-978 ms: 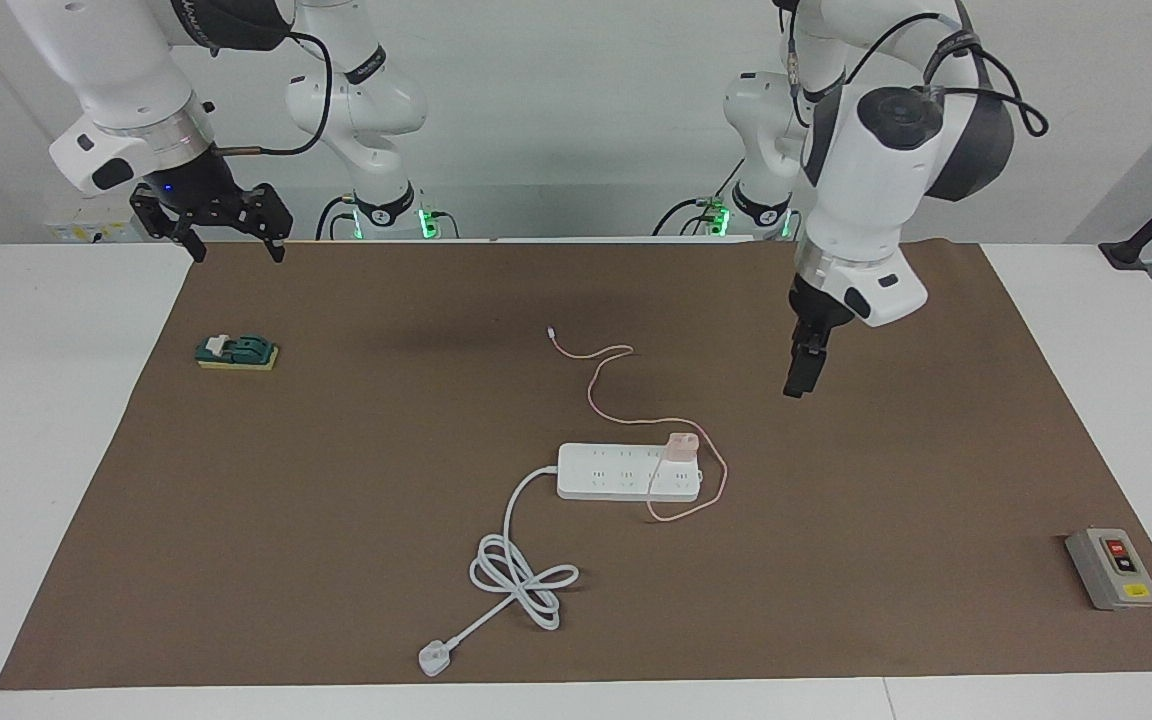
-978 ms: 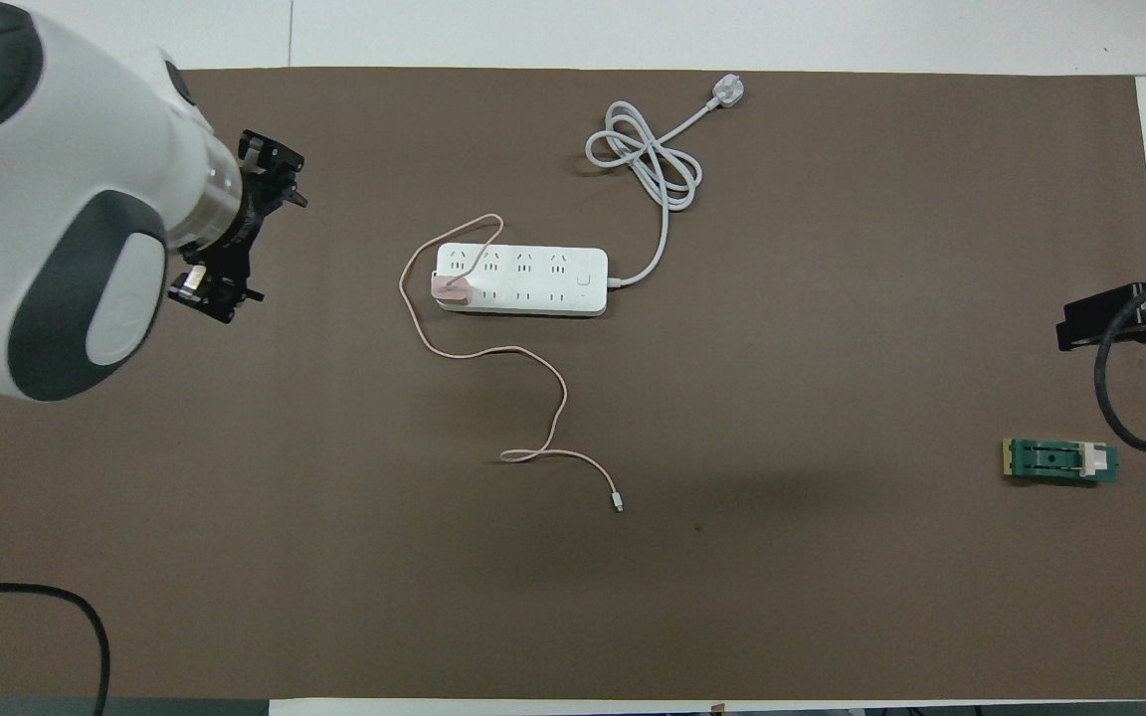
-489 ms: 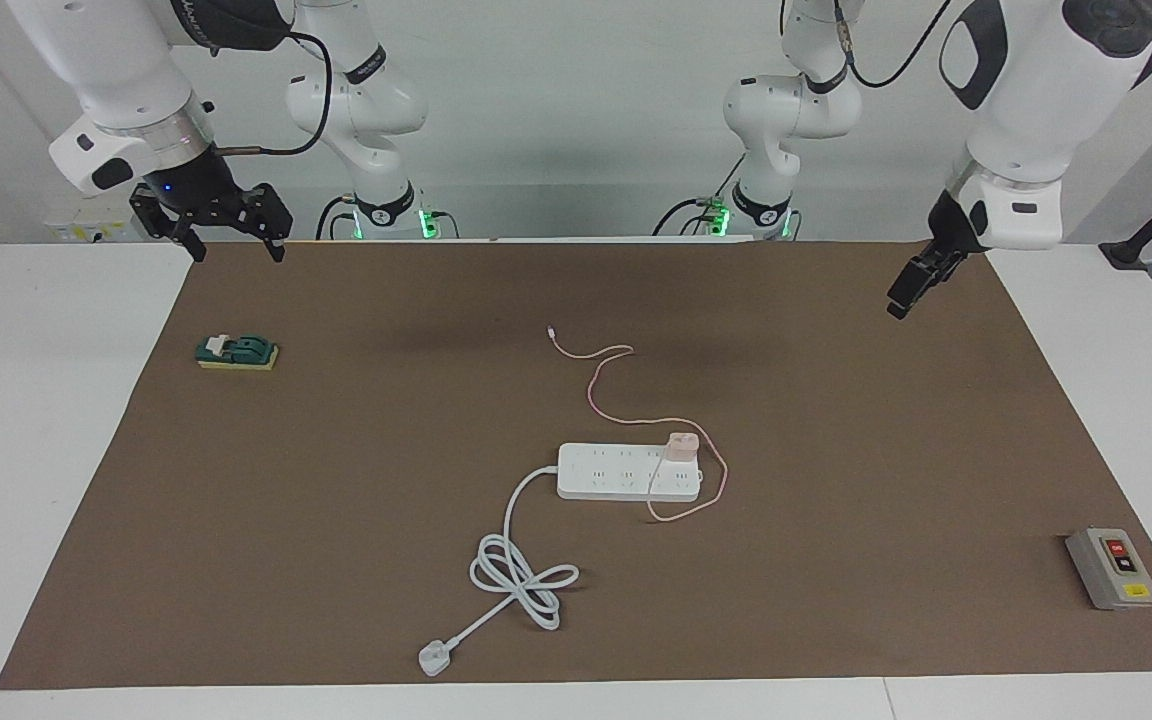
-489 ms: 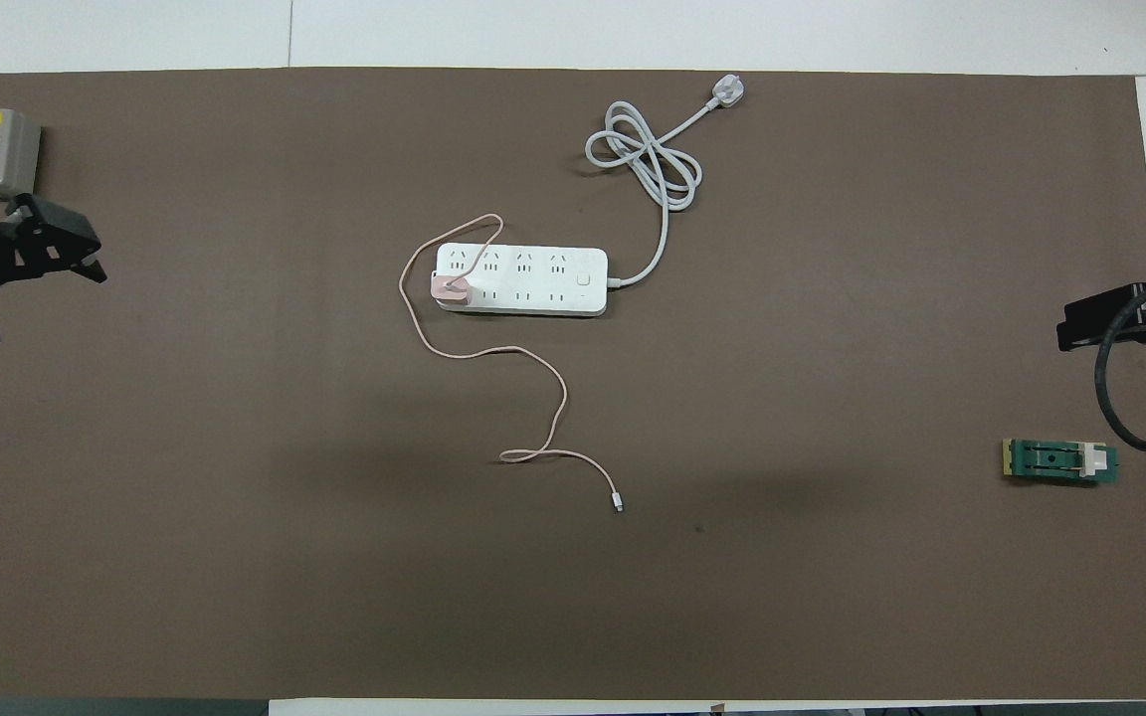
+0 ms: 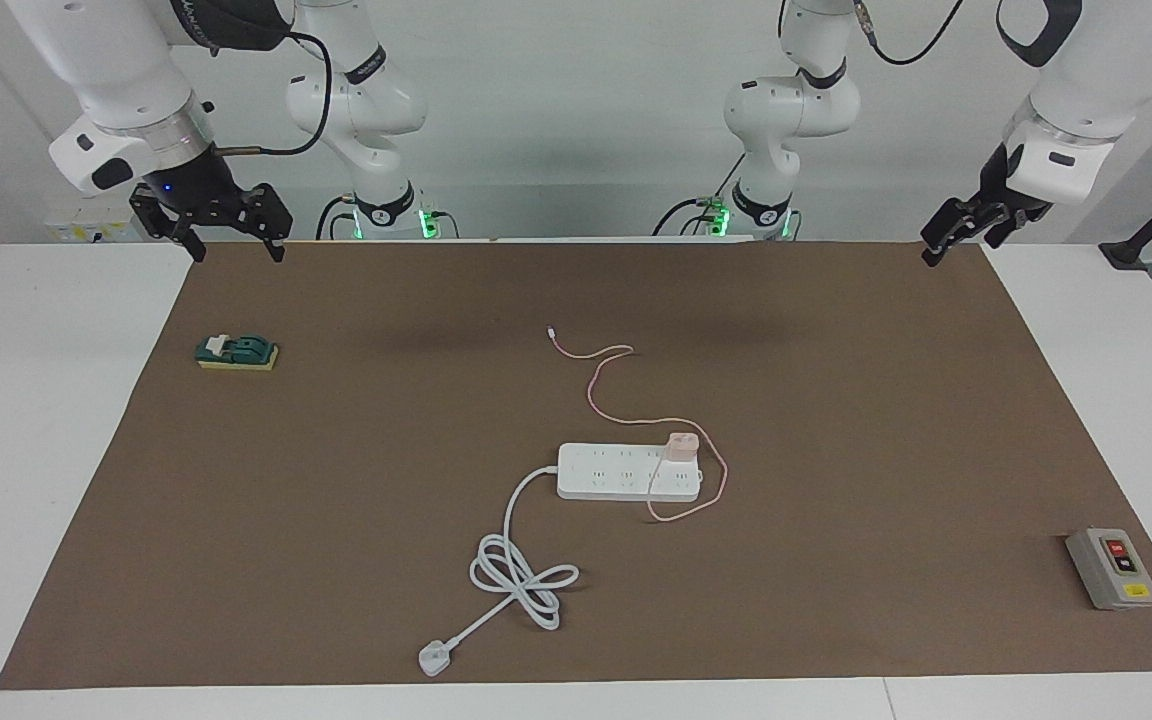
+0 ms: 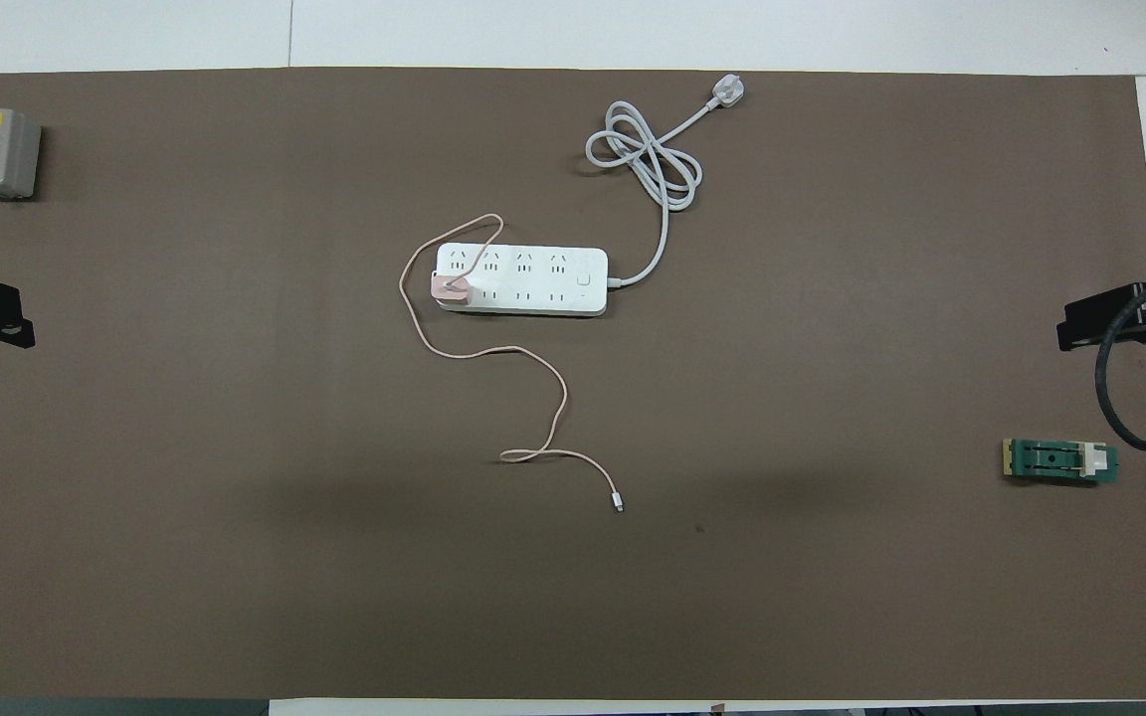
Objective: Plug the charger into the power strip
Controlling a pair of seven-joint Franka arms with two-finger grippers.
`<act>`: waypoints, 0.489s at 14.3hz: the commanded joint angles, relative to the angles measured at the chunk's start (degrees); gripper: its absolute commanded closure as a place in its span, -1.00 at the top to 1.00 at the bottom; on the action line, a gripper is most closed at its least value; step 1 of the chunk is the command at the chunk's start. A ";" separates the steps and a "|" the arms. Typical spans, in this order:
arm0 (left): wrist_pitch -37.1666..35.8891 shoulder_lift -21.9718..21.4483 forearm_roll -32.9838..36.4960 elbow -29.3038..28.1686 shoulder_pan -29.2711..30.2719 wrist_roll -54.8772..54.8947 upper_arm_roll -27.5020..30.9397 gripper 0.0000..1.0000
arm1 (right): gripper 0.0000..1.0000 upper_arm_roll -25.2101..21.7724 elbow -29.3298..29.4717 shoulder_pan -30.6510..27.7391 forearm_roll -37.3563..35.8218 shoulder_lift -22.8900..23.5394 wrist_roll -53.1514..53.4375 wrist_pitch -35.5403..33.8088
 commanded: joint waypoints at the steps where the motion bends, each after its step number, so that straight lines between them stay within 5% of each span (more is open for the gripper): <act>1: -0.20 -1.40 -0.62 -2.16 -0.27 1.85 -0.26 1.00 | 1.00 0.26 0.30 -0.90 1.11 -0.12 -1.16 -0.37; 7: 0.24 -1.66 -4.83 -3.13 -0.54 11.07 -0.26 1.00 | 1.00 0.26 0.30 -0.90 1.11 -0.12 -1.16 -0.37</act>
